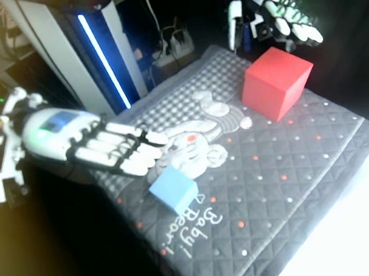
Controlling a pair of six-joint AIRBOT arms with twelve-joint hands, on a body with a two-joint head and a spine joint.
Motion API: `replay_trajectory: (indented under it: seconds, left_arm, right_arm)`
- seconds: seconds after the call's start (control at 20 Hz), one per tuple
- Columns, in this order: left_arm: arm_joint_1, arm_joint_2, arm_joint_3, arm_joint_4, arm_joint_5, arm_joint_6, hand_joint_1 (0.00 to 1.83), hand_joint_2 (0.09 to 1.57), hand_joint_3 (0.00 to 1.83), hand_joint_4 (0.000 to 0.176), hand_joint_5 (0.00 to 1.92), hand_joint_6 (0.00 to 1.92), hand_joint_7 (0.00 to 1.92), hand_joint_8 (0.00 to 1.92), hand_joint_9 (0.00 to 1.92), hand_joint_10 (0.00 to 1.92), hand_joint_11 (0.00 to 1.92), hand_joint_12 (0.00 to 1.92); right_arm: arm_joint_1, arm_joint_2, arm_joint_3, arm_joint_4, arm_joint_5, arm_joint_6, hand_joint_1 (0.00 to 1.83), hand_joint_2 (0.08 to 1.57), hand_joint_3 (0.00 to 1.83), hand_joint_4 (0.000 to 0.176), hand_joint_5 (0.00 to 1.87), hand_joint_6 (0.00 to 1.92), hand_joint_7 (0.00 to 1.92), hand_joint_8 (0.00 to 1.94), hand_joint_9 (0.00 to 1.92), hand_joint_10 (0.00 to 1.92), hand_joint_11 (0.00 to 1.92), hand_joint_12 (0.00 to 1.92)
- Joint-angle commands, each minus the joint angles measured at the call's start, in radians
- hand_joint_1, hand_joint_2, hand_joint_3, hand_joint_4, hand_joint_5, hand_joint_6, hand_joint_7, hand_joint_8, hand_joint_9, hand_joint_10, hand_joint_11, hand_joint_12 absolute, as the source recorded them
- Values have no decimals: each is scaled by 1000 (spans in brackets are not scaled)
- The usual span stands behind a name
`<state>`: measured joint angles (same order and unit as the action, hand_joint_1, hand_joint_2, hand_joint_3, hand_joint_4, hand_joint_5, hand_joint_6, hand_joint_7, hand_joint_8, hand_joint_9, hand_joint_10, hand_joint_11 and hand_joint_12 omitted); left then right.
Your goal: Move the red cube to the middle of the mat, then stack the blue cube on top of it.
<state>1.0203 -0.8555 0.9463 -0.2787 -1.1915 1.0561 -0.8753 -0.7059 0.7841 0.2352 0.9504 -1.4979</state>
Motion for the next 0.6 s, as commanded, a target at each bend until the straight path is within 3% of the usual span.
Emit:
replay_trajectory:
  seconds: [0.0,0.25,0.55]
  left_arm:
    - [-13,6,2,13,-104,3,735,982,13,170,0,0,0,0,0,0,0,0]
    - [-28,-4,15,-25,-35,30,860,934,0,176,0,0,0,0,0,0,0,0]
    - [-132,-75,93,-65,163,79,846,920,0,176,0,0,0,0,0,0,0,0]
  right_arm:
    - [14,5,4,-3,125,-7,683,1185,42,0,0,0,0,0,0,0,0,2]
    - [12,4,4,4,124,-7,632,1205,27,0,0,0,0,0,0,0,0,0]
    - [3,3,4,11,124,-7,577,1220,22,0,0,0,0,0,0,0,0,0]
